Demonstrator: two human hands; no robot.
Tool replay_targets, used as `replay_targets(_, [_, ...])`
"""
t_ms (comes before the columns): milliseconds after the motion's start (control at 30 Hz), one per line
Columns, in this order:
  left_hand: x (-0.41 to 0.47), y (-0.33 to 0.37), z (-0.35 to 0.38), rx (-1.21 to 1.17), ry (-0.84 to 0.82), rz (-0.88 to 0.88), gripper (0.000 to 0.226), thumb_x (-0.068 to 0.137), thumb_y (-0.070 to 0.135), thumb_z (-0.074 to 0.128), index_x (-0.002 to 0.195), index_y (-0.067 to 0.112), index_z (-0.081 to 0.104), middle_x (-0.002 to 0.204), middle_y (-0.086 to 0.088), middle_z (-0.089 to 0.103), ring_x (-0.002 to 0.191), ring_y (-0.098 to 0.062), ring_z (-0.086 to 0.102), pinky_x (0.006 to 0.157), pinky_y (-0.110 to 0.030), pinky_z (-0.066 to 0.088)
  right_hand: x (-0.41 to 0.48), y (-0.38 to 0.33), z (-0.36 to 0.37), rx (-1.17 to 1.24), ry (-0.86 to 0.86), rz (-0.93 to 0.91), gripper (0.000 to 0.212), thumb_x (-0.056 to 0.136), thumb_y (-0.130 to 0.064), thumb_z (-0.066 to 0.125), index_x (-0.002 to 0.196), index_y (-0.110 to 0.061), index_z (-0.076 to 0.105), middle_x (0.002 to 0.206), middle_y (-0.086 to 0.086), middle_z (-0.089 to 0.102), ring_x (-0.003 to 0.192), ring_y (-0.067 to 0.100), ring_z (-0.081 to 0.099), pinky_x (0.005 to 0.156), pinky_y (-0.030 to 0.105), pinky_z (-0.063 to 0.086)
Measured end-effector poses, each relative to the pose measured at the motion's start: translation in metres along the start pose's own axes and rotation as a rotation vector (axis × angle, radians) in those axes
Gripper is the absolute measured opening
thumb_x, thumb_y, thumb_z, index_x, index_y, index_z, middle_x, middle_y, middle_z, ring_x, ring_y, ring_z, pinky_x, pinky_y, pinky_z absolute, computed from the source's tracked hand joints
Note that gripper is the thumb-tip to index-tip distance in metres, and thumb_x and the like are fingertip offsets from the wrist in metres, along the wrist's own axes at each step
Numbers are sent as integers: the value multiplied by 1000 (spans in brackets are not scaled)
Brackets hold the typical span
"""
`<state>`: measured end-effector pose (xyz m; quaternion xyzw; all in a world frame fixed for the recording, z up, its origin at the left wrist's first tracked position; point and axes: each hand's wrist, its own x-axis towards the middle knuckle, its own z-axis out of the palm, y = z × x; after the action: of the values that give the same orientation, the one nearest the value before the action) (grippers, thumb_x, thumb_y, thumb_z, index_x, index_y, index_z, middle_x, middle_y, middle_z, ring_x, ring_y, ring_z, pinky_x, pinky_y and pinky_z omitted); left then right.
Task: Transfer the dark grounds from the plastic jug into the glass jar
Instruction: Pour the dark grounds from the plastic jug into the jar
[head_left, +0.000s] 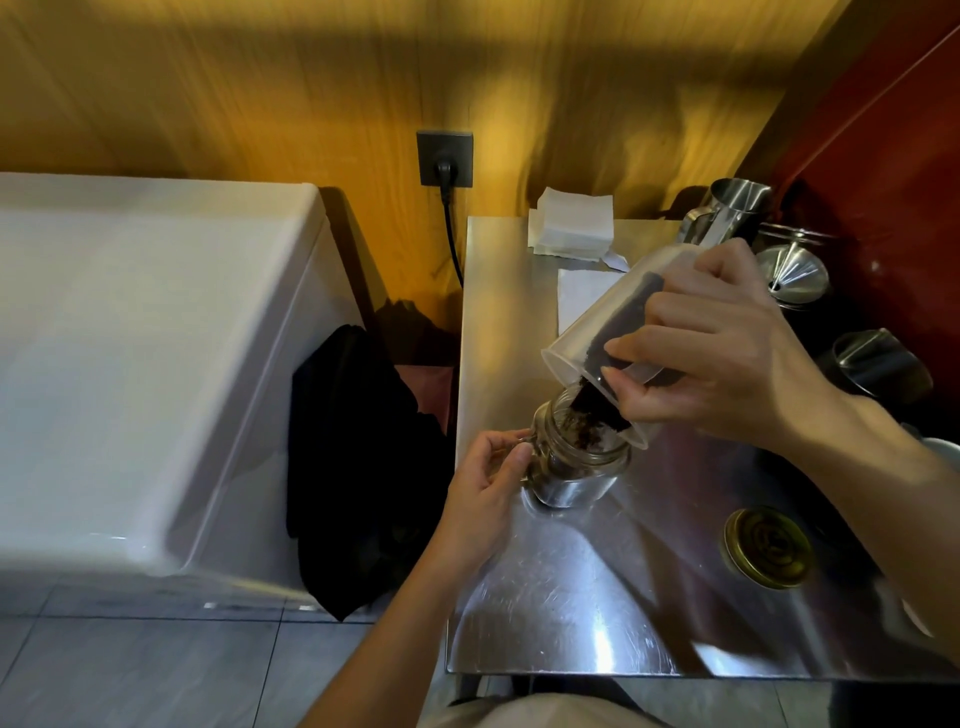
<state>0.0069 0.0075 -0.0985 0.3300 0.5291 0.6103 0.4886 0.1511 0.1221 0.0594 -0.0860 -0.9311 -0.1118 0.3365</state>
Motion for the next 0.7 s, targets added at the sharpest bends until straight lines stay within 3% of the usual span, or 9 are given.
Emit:
replay_targets(467, [0, -6, -2, -56, -12, 1, 26, 83, 32, 57, 98, 11, 60, 100, -2, 67, 90, -8, 64, 75, -16, 50, -2, -1, -1, -30, 8, -12, 25, 82, -15, 64, 60, -4, 66, 48, 7, 53, 49, 23, 49, 66, 37, 30])
replay_targets(700, [1, -8, -3, -67, -15, -12, 16, 85, 35, 60, 92, 21, 63, 98, 3, 69, 92, -9, 64, 75, -19, 50, -3, 1, -2, -31, 4, 9, 24, 81, -13, 64, 60, -2, 66, 47, 9, 53, 49, 24, 49, 62, 40, 32])
